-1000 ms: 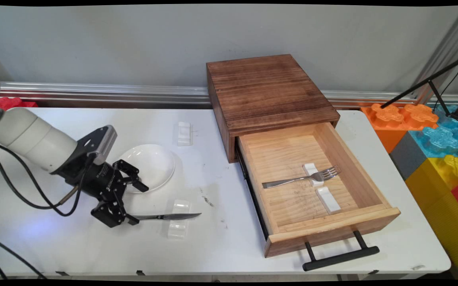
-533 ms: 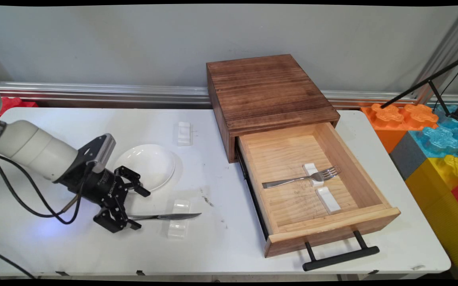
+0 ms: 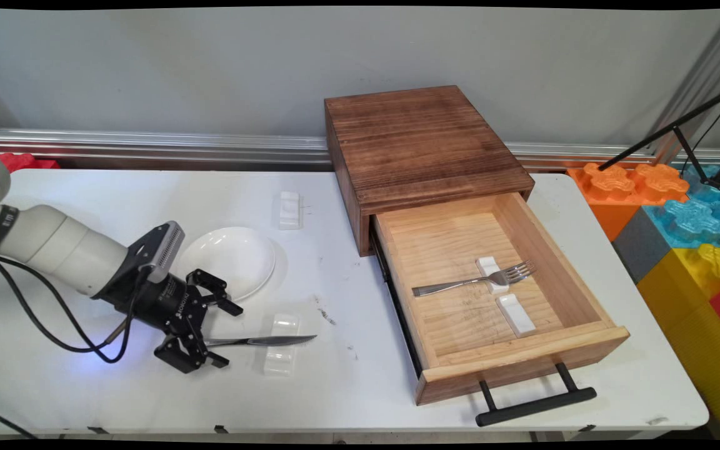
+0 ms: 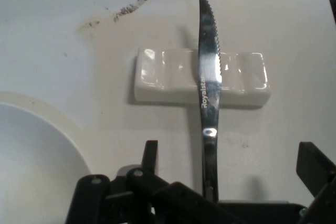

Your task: Pick up the knife from the right of the white plate

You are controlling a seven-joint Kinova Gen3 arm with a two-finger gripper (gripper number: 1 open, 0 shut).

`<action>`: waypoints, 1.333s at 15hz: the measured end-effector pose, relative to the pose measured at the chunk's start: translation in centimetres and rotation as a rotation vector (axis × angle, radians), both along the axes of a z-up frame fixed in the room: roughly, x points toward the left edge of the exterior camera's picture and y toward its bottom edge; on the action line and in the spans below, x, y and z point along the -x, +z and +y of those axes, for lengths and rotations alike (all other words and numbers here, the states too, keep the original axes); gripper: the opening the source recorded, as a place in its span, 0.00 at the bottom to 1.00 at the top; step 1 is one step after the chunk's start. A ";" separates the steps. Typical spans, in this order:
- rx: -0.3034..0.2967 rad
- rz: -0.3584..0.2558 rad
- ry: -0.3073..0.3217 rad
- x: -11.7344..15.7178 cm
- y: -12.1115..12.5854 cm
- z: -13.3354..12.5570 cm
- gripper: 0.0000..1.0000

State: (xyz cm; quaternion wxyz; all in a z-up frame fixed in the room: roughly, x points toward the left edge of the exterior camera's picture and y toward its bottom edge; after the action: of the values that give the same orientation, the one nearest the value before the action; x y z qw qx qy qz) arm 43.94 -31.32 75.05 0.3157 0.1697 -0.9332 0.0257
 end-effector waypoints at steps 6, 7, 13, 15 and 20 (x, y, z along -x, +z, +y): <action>0.021 0.020 -0.021 0.0 -1.3 -0.3 1.00; 0.025 0.022 -0.027 0.1 -1.5 -0.3 1.00; 0.038 0.023 -0.057 0.3 -2.3 -0.7 1.00; 0.043 0.022 -0.066 0.4 -2.5 -0.8 1.00; 0.046 0.013 -0.081 0.4 -2.8 -1.1 0.00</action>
State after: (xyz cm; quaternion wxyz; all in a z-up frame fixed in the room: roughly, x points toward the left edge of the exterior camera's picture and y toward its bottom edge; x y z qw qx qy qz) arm 43.57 -32.42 72.23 0.3264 0.1244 -0.9364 0.0334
